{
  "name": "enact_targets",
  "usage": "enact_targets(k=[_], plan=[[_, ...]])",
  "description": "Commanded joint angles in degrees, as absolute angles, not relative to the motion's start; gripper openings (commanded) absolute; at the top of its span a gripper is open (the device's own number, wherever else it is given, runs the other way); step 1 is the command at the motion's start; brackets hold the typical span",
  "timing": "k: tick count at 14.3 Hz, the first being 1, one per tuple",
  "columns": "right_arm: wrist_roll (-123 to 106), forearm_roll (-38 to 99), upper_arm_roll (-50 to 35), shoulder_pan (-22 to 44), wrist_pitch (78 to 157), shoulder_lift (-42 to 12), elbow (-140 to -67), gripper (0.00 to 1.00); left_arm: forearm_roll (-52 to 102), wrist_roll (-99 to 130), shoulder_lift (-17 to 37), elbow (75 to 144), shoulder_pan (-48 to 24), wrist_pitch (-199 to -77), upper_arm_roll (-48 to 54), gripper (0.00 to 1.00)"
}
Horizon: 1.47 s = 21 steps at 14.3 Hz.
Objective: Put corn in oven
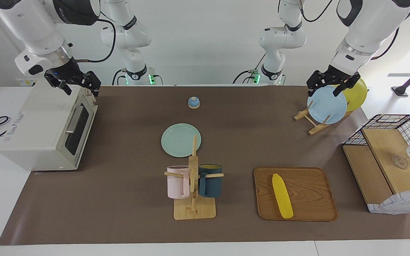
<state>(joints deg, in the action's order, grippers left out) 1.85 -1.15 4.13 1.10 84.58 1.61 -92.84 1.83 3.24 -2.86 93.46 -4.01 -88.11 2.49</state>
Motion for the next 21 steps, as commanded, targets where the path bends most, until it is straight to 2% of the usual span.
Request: enact_targets(k=[1, 11, 12, 13, 14, 18, 21], plan=[[2.9, -1.05, 3.87, 0.18, 85.69, 2.9, -94.31, 1.0, 0.79, 3.08, -3.95, 94.57, -3.6, -88.86, 2.9, 1.0], [2.55, -1.05, 3.87, 0.18, 85.25, 2.99, -94.57, 1.0, 0.97, 3.34, -3.69, 94.74, -4.04, -91.82, 2.9, 1.0], [2.29, -1.05, 3.87, 0.35, 85.25, 3.42, -95.18, 0.68, 0.97, 3.43, -3.69, 95.01, -4.22, -92.54, 3.07, 1.0], [2.2, -1.05, 3.87, 0.44, 85.34, 3.6, -95.53, 0.29, 1.14, 3.43, -3.52, 95.18, -4.22, -92.9, 3.08, 1.0], [2.63, -1.05, 3.87, 0.09, 85.78, 3.6, -95.54, 0.0, 1.32, 3.34, -3.17, 95.19, -4.22, -93.07, 3.08, 1.0], [2.29, -0.88, 4.04, -2.46, 91.14, 5.97, -102.03, 0.0, 2.81, 3.25, 1.13, 94.92, -5.36, -96.66, 3.16, 1.0], [2.46, -0.97, 4.13, -3.86, 94.81, 6.41, -106.06, 0.0, 2.99, 3.25, 8.67, 92.82, -7.81, -101.23, 3.25, 1.0]])
